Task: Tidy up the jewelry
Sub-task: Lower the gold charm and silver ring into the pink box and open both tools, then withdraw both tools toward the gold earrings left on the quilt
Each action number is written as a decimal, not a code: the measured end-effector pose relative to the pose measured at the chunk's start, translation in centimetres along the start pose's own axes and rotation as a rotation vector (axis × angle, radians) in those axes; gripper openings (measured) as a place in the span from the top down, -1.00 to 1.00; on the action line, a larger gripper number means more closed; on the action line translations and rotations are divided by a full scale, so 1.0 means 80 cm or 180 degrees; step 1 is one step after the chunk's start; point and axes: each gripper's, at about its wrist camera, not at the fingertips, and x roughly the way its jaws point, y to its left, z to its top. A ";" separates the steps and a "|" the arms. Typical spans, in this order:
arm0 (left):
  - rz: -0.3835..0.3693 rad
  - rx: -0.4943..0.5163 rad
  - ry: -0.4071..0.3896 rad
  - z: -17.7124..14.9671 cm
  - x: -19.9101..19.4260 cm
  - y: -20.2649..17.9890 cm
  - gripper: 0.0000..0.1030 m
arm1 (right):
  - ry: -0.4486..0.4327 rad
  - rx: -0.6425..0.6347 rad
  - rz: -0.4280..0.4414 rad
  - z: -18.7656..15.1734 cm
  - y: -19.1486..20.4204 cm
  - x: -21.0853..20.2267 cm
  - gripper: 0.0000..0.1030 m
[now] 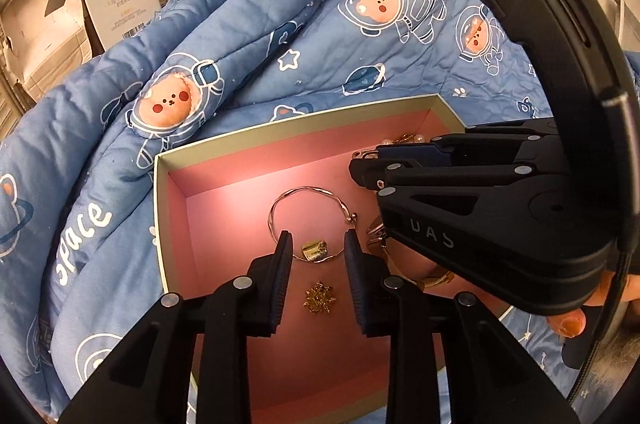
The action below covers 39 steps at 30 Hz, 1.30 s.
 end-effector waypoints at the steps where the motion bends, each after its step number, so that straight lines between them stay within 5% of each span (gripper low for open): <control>1: 0.0008 0.0007 -0.0012 -0.001 -0.002 -0.001 0.33 | -0.0006 -0.0006 0.0004 0.001 0.000 -0.001 0.62; 4: 0.0038 0.0069 -0.0094 -0.005 -0.015 -0.006 0.08 | -0.0033 -0.0036 0.0050 0.000 0.005 -0.006 0.43; 6: 0.0063 0.0139 -0.0156 -0.010 -0.027 -0.010 -0.04 | -0.0109 -0.0058 0.0052 0.002 0.008 -0.015 0.12; 16: 0.0061 0.0095 -0.0510 -0.053 -0.095 -0.013 -0.56 | -0.0412 -0.0045 0.0181 -0.025 -0.002 -0.074 -0.01; 39: -0.0195 0.0038 -0.0523 -0.213 -0.123 -0.062 -0.64 | -0.0624 -0.0477 0.0301 -0.238 0.007 -0.162 -0.01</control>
